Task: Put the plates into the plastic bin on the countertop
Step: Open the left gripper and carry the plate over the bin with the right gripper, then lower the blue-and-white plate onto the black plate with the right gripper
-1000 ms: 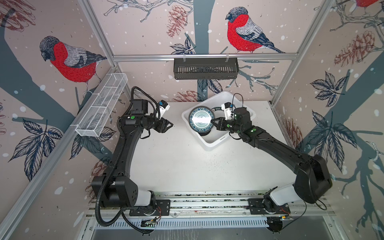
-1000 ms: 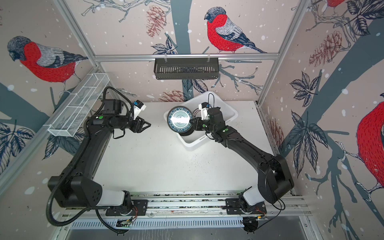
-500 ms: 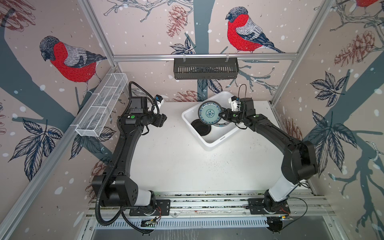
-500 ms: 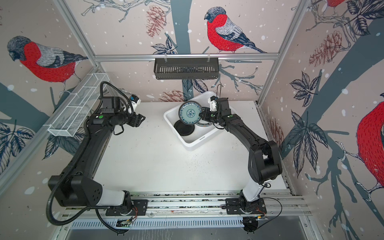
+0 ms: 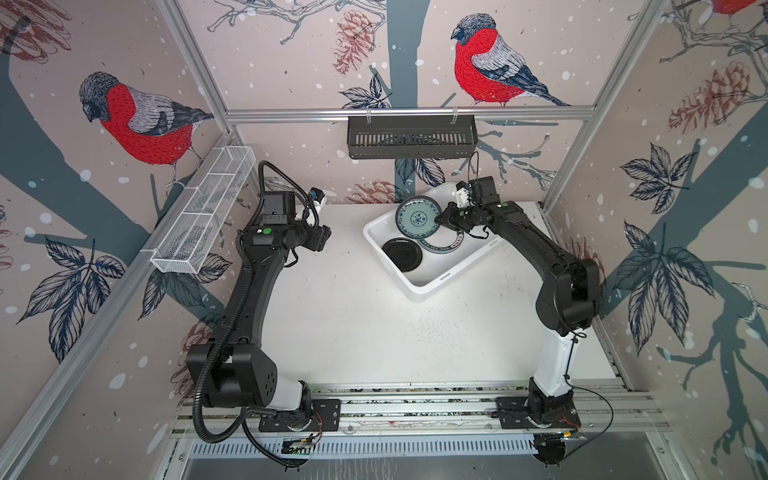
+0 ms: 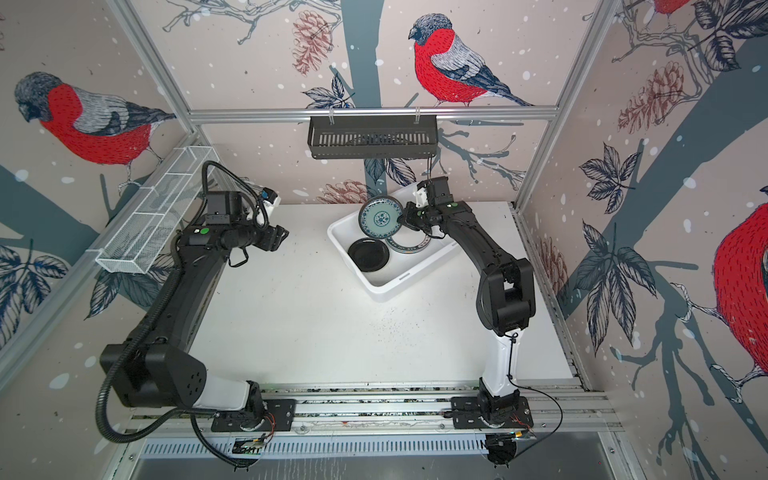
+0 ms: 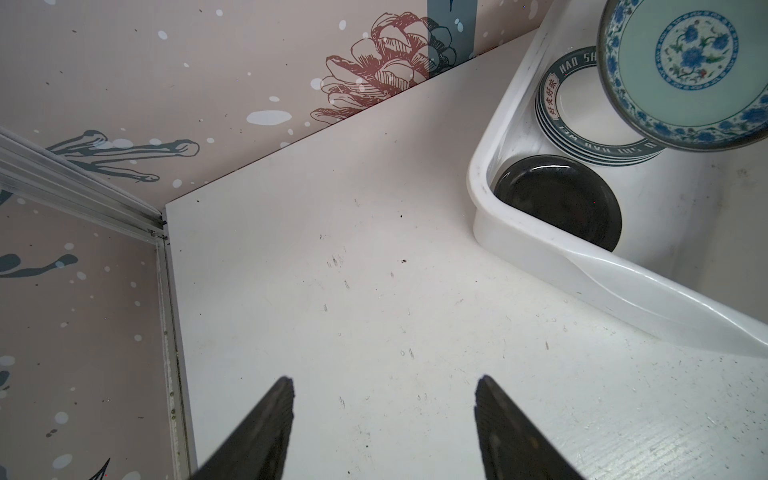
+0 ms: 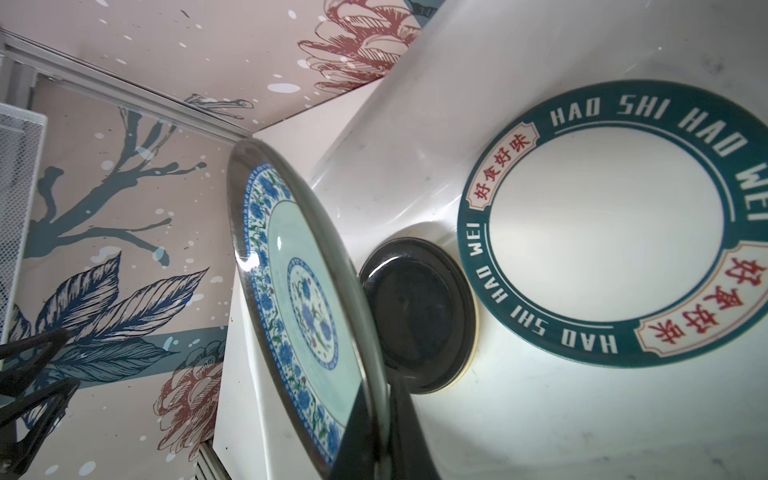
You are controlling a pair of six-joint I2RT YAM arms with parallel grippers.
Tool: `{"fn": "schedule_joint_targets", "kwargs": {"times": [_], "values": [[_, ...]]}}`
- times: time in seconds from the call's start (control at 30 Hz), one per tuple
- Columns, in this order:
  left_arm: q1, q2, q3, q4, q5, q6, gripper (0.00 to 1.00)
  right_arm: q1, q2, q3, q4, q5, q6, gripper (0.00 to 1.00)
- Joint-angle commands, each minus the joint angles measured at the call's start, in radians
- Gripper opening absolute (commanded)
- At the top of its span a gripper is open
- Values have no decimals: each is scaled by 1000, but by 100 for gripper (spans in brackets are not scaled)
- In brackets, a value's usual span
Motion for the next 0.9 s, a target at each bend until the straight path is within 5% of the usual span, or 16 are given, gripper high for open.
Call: {"fn": "schedule_joint_targets", "kwargs": {"times": [0.0, 0.37, 0.87], "values": [[1, 20, 27, 27, 21, -7, 69, 4, 49, 58, -133, 32, -50, 7], [1, 45, 46, 5, 19, -21, 69, 47, 265, 308, -337, 47, -116, 7], [1, 56, 43, -10, 51, -25, 68, 91, 328, 301, -338, 42, -81, 10]]}}
